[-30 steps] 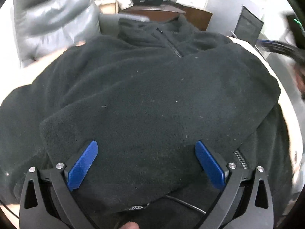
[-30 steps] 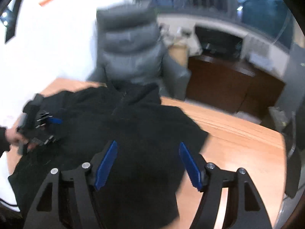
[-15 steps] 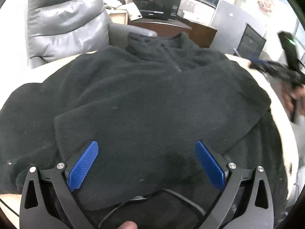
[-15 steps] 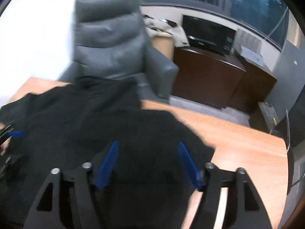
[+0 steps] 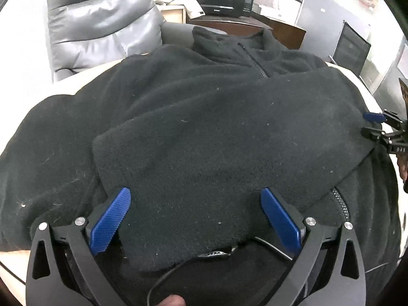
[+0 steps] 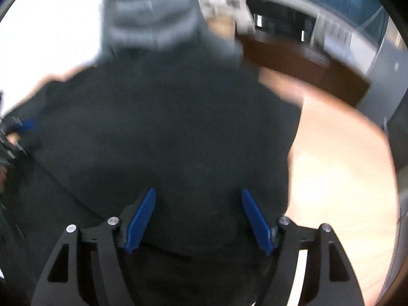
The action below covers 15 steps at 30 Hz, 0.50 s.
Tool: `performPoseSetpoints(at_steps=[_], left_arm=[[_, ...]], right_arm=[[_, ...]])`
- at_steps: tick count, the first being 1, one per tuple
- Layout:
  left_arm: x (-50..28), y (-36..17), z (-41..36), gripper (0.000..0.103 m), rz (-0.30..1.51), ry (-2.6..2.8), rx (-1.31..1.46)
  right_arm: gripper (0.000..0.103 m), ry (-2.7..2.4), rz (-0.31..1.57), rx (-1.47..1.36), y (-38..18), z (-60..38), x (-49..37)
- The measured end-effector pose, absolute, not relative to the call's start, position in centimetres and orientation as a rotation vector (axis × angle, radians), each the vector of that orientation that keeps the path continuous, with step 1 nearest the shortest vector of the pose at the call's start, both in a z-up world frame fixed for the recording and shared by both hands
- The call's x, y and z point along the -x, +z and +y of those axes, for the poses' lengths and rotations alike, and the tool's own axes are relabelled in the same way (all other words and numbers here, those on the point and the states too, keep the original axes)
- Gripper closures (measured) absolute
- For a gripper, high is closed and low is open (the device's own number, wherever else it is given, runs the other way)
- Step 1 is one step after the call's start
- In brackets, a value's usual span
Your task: Fold clothes
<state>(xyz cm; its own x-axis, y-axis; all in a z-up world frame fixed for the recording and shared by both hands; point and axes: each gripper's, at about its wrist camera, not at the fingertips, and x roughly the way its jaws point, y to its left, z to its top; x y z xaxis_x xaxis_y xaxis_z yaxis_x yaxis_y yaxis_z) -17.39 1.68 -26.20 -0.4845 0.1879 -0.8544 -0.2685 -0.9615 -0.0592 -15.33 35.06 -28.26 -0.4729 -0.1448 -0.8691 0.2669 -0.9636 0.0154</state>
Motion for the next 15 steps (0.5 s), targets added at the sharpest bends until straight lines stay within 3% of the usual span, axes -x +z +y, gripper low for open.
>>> performPoseSetpoints(at_steps=[2, 6, 10, 15], left_arm=[[17.4, -25.7, 0.3, 0.000, 0.030, 2.508, 1.422], [15.4, -21.9, -6.8, 0.000, -0.169, 2.697, 1.347], [12.2, -18.8, -19.9, 0.000, -0.678, 2.922, 1.286], [8.5, -21.6, -35.1, 0.000, -1.235, 3.075, 1.500]], right_arm=[[0.030, -2.513, 0.241, -1.443, -27.3, 34.2, 15.2], [0.030, -2.613, 0.167, -1.267, -21.8, 33.1, 15.4], [0.028, -2.597, 0.161, -1.147, -17.0, 30.8, 14.0], [0.028, -2.540, 0.128, -1.151, -16.9, 25.4, 13.9]])
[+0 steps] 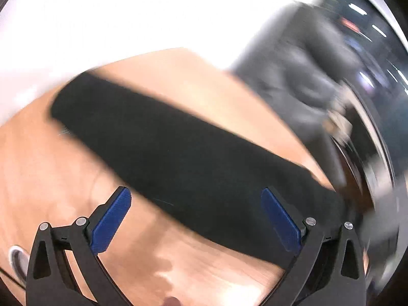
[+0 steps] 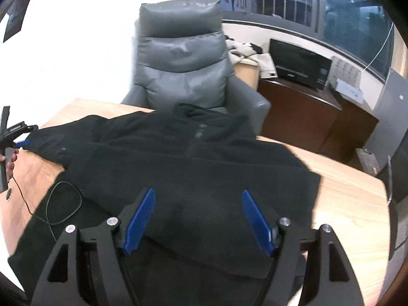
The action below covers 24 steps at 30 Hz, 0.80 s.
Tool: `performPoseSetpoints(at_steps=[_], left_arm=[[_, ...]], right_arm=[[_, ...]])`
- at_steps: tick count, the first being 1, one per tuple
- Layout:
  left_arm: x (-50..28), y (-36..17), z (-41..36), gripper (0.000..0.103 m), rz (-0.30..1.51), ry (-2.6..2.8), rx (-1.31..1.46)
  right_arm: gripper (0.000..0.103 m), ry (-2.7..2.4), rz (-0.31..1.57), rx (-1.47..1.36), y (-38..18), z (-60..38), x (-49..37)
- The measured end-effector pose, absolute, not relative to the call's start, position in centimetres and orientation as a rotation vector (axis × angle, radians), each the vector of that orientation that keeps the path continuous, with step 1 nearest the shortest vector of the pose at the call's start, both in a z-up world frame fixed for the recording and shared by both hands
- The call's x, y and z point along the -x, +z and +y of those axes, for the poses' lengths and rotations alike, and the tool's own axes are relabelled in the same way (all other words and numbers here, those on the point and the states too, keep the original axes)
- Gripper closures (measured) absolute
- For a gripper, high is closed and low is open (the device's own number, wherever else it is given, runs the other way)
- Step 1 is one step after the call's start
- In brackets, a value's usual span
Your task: Fold clothes
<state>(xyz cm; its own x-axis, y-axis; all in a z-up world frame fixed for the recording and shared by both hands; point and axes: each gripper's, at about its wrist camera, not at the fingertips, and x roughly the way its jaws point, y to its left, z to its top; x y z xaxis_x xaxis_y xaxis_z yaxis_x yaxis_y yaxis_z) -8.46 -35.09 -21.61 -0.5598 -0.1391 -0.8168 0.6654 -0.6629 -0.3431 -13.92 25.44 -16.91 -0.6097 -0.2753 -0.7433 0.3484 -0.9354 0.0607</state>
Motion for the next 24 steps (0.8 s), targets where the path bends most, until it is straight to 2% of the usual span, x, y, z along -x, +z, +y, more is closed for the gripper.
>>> performPoseSetpoints(at_steps=[2, 6, 9, 12, 13, 14, 15, 20, 24], left_arm=[[7.4, -23.3, -39.3, 0.000, 0.996, -2.115, -1.045], [7.1, -25.3, -43.1, 0.001, 0.987, -2.019, -1.014], [7.9, -26.1, -44.2, 0.013, 0.901, -2.003, -1.021], [8.3, -26.2, -44.5, 0.035, 0.866, -2.006, -0.997], [8.4, -26.2, -44.7, 0.053, 0.870, -2.015, -0.987], [8.5, -26.4, -45.0, 0.081, 0.911, -2.031, -0.989], [8.5, -26.6, -45.4, 0.090, 0.954, -2.047, -0.991], [7.6, -25.5, -45.3, 0.097, 1.041, -2.110, -0.917], [7.1, -20.3, -41.9, 0.097, 1.067, -2.283, -0.781]], right_arm=[[0.028, -2.500, 0.101, -1.158, -17.9, 23.2, 13.7], [0.028, -2.439, 0.129, -1.124, -19.0, 18.5, 14.3], [0.028, -2.407, 0.121, -1.110, -19.1, 15.7, 14.2], [0.028, -2.392, 0.111, -1.116, -19.1, 14.0, 14.0], [0.028, -2.388, 0.110, -1.117, -19.1, 13.6, 13.9], [0.028, -2.385, 0.109, -1.119, -19.1, 13.2, 13.7], [0.028, -2.382, 0.106, -1.120, -19.0, 12.9, 13.6], [0.028, -2.378, 0.073, -1.133, -19.4, 12.5, 13.1], [0.028, -2.389, 0.047, -1.124, -19.1, 13.5, 12.3]])
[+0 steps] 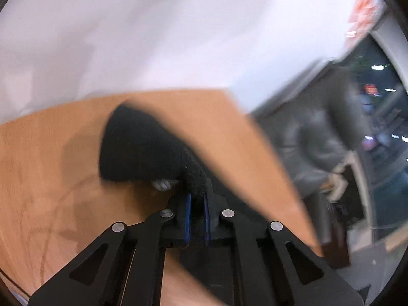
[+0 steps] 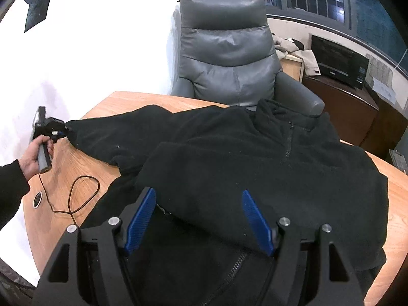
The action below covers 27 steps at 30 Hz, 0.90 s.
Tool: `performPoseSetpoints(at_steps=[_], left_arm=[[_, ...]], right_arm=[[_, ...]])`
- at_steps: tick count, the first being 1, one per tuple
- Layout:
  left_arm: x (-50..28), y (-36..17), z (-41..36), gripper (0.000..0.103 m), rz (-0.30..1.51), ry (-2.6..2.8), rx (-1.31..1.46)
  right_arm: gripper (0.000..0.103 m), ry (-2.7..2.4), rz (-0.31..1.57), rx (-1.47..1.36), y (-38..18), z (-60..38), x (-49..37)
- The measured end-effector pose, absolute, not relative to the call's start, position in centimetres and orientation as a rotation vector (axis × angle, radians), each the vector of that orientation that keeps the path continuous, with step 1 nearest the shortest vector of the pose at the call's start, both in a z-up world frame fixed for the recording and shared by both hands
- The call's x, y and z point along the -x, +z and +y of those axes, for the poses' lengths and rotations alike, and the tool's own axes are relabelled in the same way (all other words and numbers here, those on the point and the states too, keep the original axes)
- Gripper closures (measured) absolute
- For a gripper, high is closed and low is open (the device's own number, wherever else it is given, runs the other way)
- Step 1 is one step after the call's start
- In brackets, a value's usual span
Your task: Fold clothes
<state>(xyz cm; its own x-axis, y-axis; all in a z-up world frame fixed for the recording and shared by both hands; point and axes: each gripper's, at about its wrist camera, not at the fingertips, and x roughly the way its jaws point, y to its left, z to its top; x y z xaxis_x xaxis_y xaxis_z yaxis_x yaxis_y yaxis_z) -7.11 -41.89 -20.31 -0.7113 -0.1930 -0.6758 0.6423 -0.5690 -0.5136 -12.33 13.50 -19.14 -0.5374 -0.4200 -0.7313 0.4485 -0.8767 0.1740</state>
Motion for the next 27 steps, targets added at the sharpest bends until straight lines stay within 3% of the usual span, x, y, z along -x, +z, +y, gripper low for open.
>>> performPoseSetpoints(at_steps=[4, 9, 16, 21, 25, 26, 27], left_arm=[[8.9, -13.7, -34.0, 0.097, 1.013, -2.542, -0.719], [15.5, -8.6, -16.0, 0.097, 1.013, -2.891, -0.784], [19.4, -14.0, 7.4, 0.097, 0.975, -3.056, -1.200], [20.3, -21.2, 20.2, 0.092, 0.654, -3.042, -1.523], [18.2, -22.1, 22.3, 0.050, 0.519, -3.035, -1.575], [17.7, -21.1, 21.6, 0.039, 0.512, -3.058, -1.531], [17.0, -20.1, 20.8, 0.035, 0.503, -3.081, -1.484]], right_arm=[[0.028, -2.422, -0.019, -1.069, -17.6, 16.0, 11.4], [0.028, -2.478, -0.098, -0.960, -14.7, 19.9, 10.2], [0.028, -2.608, -0.289, -0.825, -10.8, 30.1, 8.0], [0.027, -2.680, -0.370, -0.838, -11.0, 36.8, 7.7], [0.008, -2.677, -0.447, -0.923, -12.8, 39.6, 10.0], [0.008, -2.657, -0.471, -0.950, -13.4, 39.8, 11.0], [0.007, -2.632, -0.489, -0.968, -14.0, 39.7, 11.9]])
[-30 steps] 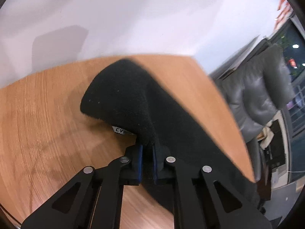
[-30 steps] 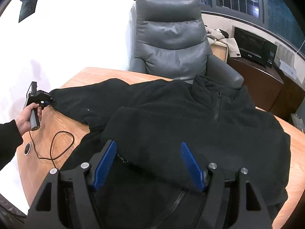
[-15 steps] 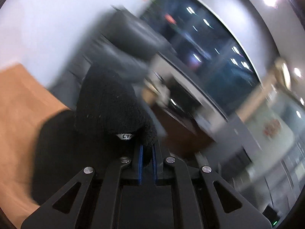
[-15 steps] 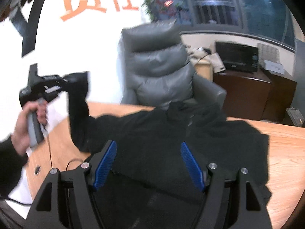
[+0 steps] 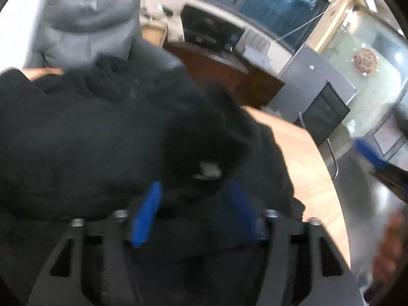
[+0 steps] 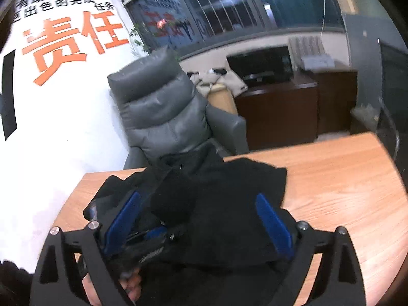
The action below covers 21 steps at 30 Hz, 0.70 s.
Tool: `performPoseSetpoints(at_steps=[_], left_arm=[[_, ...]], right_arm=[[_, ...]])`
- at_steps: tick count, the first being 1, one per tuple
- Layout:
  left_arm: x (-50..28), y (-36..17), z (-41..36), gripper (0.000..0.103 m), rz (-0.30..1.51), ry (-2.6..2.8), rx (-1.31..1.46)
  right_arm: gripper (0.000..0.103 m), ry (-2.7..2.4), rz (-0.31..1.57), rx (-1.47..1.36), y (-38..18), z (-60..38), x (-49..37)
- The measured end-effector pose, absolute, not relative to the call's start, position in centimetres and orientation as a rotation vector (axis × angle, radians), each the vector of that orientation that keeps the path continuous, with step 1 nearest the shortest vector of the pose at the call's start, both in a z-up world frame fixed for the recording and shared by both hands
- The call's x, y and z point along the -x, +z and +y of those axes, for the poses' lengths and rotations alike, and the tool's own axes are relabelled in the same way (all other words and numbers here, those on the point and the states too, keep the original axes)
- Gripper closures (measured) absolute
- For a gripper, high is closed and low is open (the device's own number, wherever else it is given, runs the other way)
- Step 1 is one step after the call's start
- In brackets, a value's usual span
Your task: Fold clothes
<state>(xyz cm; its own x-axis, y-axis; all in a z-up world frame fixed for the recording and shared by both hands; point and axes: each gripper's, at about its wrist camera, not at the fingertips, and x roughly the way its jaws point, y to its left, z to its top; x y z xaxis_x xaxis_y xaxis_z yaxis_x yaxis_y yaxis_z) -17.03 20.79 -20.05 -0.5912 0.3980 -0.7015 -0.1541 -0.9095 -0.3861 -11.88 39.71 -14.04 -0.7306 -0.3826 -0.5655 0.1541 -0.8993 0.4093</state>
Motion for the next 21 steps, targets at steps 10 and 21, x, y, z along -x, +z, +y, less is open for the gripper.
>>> performPoseSetpoints(at_steps=[10, 21], left_arm=[[16.1, -22.0, 2.0, 0.012, -0.384, 2.810, 1.356], [16.8, -26.8, -3.7, 0.009, -0.554, 2.784, 1.390]], right_arm=[[0.032, -2.367, -0.555, -1.394, -28.1, 35.9, 23.1], [0.092, -2.544, -0.541, -0.905, -15.4, 35.4, 17.1]])
